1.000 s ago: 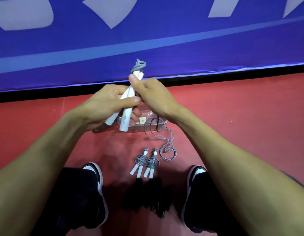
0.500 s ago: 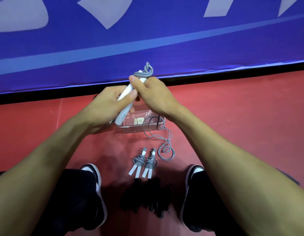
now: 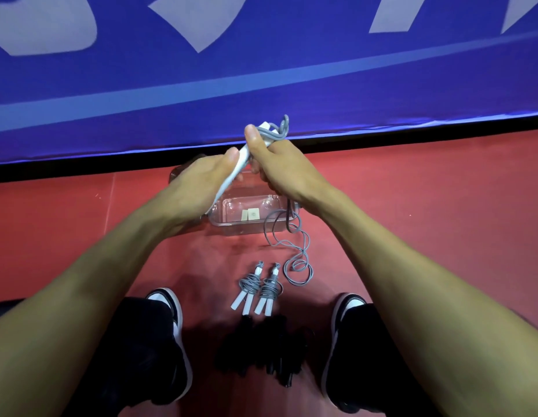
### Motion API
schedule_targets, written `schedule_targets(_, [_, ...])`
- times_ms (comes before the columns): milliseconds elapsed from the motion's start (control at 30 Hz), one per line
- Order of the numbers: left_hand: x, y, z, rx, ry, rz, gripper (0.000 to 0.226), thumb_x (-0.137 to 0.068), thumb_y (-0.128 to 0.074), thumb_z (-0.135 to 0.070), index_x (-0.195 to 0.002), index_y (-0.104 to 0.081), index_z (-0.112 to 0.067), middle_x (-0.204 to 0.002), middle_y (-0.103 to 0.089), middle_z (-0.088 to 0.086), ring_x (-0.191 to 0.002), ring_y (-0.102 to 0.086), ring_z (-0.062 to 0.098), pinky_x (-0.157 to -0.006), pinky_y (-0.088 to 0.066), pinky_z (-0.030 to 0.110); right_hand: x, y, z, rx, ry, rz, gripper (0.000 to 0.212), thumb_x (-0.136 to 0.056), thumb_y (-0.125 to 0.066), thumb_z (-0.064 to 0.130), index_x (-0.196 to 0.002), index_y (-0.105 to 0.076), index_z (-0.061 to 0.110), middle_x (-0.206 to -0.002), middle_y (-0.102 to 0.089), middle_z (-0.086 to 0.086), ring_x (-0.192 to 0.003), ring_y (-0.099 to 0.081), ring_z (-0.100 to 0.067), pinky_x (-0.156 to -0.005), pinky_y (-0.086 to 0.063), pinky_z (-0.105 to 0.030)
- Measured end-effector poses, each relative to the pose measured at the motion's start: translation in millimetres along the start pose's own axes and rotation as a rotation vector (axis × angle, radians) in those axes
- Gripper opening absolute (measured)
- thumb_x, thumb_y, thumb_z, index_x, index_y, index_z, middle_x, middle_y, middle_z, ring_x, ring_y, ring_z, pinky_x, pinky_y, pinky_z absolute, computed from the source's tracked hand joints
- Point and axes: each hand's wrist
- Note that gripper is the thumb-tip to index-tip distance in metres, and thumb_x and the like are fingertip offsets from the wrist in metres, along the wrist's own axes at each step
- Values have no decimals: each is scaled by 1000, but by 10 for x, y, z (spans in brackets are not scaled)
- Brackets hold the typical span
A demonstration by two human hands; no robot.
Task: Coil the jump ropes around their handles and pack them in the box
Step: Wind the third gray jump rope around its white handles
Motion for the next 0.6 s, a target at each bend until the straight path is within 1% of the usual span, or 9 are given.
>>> schedule_targets(33, [-3,4,10,-31,-8,1,73,-93,-37,-78,-97,-68,-11,-86,-71,4,-79,-62,28,-81,-53,42,4,4,4,-5,-16,-1,61,-103,-30,60,-64,-51,19,-44,-48,16,-45,-42,-1,-59,-34,-27])
schedule_targets(67, [-8,6,21,-55,-12,-11,81,-86,-38,-83,-98,-65,-8,-89,-68,10,-80,-59,33,-84,-52,45,12,6,9,-10,-25,-4,62,-103,-30,60,-64,-53,18,-44,-48,16,-46,-42,-1,-59,-35,-27])
schedule_targets(100, [-11,8,26,-78,-11,-33,80,-83,-39,-84,-93,-62,-8,-84,-63,9,-75,-54,30,-79,-48,43,15,1,8,-14,-26,-6,64,-103,-30,60,-67,-54,13,-45,-48,14,-46,-42,-3,-59,-35,-27])
schedule_targets(167, [-28,10,43,-135,-8,-84,64,-82,-43,-78,-85,-59,-15,-79,-61,0,-71,-52,21,-70,-42,41,26,-5,11,-9,-18,1,66,-104,-31,58,-74,-57,5,-51,-46,9,-46,-41,-3,-59,-34,-28])
schedule_targets(233, [-37,13,51,-181,-5,-130,50,-88,-52,-68,-85,-61,-18,-80,-67,1,-70,-57,19,-67,-44,38,27,-14,0,6,-14,18,65,-105,-31,56,-77,-60,5,-53,-45,7,-45,-40,-3,-57,-33,-28])
schedule_targets(300, [-21,16,33,-249,-29,-153,42,-94,-60,-57,-83,-61,-16,-72,-64,-1,-61,-55,15,-60,-41,35,35,-20,-3,26,-15,28,62,-106,-31,53,-72,-57,7,-53,-44,6,-45,-38,-5,-56,-31,-28])
schedule_targets(367, [-9,3,6,-288,-39,-156,43,-92,-64,-53,-80,-59,-12,-62,-59,-3,-49,-48,7,-52,-35,33,48,-28,-5,38,-4,37,58,-107,-32,49,-66,-48,11,-51,-41,6,-43,-35,-5,-54,-28,-26])
schedule_targets(467, [3,-7,-27,-282,-25,-175,46,-86,-71,-51,-77,-54,-9,-61,-59,0,-52,-47,14,-52,-32,33,58,-43,11,28,9,50,56,-107,-35,44,-59,-38,17,-43,-37,9,-40,-34,-5,-51,-26,-24])
schedule_targets(600, [9,9,-26,-230,-9,-134,44,-84,-78,-41,-78,-51,-6,-56,-59,-6,-51,-49,12,-52,-38,31,68,-47,18,37,21,92,59,-105,-40,48,-61,-47,10,-49,-40,7,-46,-33,-9,-53,-29,-28])
Point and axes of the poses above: each hand's wrist, its own x-axis away from the middle knuckle, its own y-axis out of the back of the hand, z = x × y
